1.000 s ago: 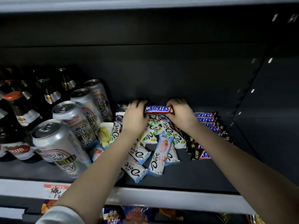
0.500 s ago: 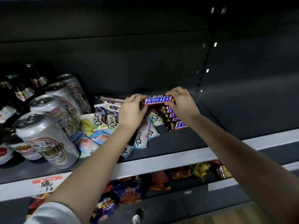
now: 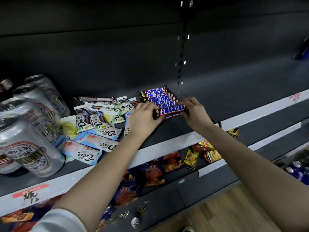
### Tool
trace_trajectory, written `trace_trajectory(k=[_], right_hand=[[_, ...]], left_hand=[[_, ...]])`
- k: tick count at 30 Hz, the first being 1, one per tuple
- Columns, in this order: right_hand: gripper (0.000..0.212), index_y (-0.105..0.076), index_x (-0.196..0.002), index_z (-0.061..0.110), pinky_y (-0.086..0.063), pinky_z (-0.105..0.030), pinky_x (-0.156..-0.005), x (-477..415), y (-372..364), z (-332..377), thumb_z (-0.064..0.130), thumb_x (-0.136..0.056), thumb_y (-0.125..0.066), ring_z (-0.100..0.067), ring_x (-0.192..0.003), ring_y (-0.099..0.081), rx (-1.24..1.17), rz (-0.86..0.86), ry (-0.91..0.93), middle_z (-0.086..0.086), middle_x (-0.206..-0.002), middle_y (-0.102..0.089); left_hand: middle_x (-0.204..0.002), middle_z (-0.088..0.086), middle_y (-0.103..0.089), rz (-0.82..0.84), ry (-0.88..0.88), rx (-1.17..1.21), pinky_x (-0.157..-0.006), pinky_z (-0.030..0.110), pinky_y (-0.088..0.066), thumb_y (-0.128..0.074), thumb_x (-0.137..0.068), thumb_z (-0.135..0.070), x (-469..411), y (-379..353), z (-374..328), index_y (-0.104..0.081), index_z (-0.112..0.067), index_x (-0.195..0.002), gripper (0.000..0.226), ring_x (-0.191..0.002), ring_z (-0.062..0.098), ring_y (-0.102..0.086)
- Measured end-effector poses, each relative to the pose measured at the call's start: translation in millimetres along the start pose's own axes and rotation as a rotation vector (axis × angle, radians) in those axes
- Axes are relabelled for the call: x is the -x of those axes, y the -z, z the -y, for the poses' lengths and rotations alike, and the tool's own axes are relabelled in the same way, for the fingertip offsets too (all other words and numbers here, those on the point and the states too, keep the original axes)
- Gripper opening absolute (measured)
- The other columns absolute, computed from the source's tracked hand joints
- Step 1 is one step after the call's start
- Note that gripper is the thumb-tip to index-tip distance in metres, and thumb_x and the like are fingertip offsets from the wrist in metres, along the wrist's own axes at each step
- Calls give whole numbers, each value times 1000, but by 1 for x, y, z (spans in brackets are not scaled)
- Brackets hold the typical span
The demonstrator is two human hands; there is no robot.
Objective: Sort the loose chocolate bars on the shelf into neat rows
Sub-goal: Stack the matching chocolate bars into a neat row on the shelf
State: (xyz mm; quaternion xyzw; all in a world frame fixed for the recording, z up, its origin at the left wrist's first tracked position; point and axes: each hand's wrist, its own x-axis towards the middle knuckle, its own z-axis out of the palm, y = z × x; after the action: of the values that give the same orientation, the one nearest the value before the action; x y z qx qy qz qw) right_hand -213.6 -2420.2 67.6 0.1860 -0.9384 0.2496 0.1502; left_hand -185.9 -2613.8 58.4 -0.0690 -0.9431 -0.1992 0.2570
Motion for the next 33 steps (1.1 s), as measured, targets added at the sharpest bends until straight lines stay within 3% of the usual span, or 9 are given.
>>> trace_trajectory(k=[6, 9, 14, 24, 33], right_hand=[[38, -55, -124, 7, -42, -30, -97, 11, -14, -11, 1, -86, -58, -28, -114, -51, 1, 58, -71, -11, -129, -45], [39, -59, -121, 11, -42, -29, -97, 11, -21, -13, 1, -83, -62, -26, -116, -49, -53, 6, -130, -9, -129, -44], [44, -58, -122, 18, -34, -14, -83, 6, -21, -15, 10, -80, -69, -21, -106, -55, -120, -95, -259, -7, -121, -52], [44, -56, -126, 13, -50, -32, -85, 7, -30, -19, 12, -82, -58, -27, -105, -55, -78, -105, -246, -8, -122, -51], [45, -51, -130, 15, -41, -33, -93, 12, -28, -16, 15, -85, -53, -28, -120, -40, -7, -66, -274, -9, -126, -47]], left_hand=[[-121, -6, -54, 121, -35, -31, -90, 33, -37, -65, -78, -44, 8, -18, 2, -59, -20, -104, 35, -116, 19, -42], [-121, -3, -52, 117, -47, -47, -90, 35, -38, -68, -76, -41, 8, -23, 3, -59, -17, -99, 35, -116, 21, -41], [-118, 1, -52, 96, -67, -15, -92, 35, -36, -71, -73, -38, 9, -26, 5, -59, -14, -97, 36, -115, 23, -42], [-124, -3, -51, 92, -47, 19, -91, 37, -38, -69, -74, -34, 11, -24, 5, -62, -21, -102, 31, -120, 21, -40], [-123, -4, -50, 125, -53, 26, -96, 35, -37, -66, -77, -35, 13, -24, 3, -59, -21, -106, 33, -120, 20, -37]])
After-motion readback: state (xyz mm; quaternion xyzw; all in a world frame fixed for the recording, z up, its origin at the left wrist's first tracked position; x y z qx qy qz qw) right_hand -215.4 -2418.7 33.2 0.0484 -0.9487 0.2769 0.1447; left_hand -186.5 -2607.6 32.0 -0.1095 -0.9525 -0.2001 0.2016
